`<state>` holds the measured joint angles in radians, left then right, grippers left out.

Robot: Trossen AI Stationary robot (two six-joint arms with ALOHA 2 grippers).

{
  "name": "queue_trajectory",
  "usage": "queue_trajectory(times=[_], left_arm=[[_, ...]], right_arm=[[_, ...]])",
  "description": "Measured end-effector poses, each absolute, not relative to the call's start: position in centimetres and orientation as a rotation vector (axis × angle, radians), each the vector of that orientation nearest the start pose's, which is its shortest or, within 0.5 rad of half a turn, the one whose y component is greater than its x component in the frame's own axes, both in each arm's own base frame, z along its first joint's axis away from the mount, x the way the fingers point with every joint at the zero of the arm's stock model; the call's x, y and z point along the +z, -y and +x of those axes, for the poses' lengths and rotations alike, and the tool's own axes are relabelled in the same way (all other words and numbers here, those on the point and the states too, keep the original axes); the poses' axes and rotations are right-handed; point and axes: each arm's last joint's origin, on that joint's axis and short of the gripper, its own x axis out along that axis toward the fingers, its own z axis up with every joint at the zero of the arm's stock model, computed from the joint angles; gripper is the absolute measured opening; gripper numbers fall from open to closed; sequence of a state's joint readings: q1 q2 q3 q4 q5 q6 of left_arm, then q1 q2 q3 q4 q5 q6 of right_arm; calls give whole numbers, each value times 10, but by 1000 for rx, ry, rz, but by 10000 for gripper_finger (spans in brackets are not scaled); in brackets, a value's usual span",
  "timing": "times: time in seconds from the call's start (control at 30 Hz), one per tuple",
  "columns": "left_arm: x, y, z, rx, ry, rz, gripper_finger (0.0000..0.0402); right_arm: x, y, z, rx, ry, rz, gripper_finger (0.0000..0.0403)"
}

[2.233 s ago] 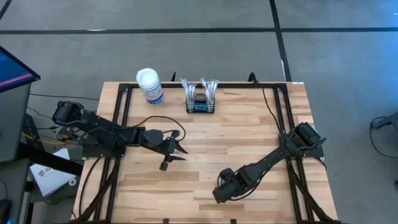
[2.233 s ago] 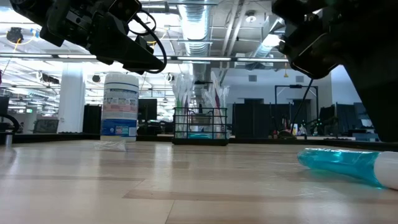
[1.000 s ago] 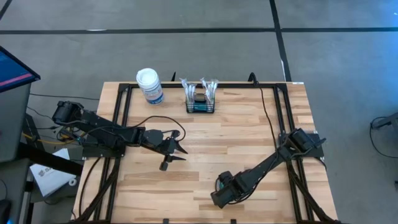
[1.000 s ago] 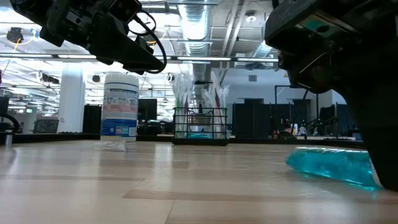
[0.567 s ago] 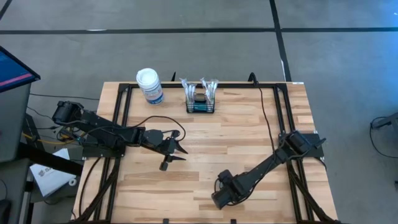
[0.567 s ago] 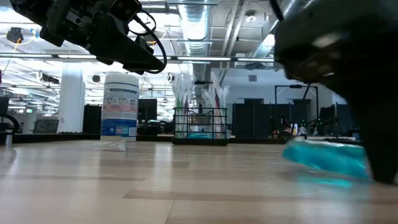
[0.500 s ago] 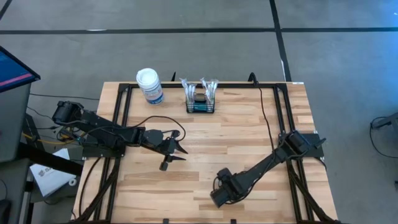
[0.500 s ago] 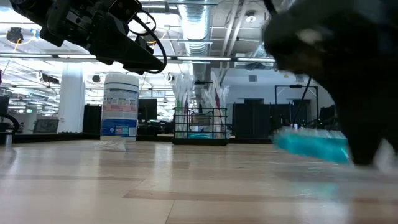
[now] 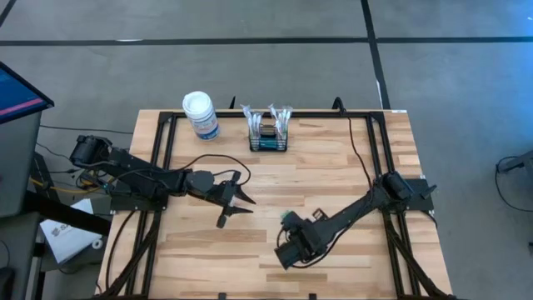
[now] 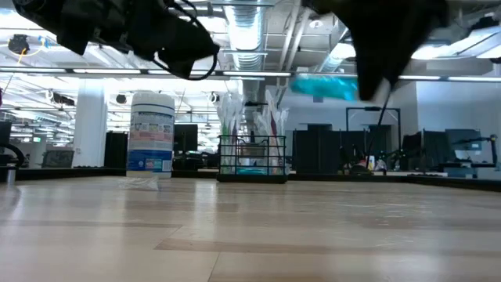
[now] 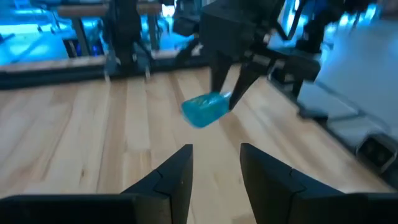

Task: Pick & Place toothbrushing station
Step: Put the blue mouthwash into the black wire organizer

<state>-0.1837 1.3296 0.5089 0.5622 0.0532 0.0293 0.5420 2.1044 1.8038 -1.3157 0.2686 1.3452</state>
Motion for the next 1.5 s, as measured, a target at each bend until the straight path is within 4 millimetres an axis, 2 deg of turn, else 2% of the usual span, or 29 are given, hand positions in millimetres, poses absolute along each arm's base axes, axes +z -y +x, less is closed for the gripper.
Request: queue_trajectory(times=[0.13, 0.3, 0.67, 0.9, 1.17, 1.5], left_arm=[[203, 50, 258, -233, -197, -22, 127], [207, 47, 259, -216, -170, -134, 127], [207, 22, 263, -97, -178, -426, 127], [206, 9, 264, -124, -204, -628, 131], [204, 6, 265, -107, -214, -730, 168], [205, 9, 266, -124, -195, -731, 229]], right_arm=[[240, -190, 353, -742, -1243, 332, 82], [254, -179, 360, -706, -1197, 174, 82], [258, -167, 366, -646, -1163, -120, 82], [259, -163, 368, -609, -1161, -262, 82], [259, -156, 374, -573, -1165, -353, 82], [260, -146, 380, -566, -1163, -359, 84]])
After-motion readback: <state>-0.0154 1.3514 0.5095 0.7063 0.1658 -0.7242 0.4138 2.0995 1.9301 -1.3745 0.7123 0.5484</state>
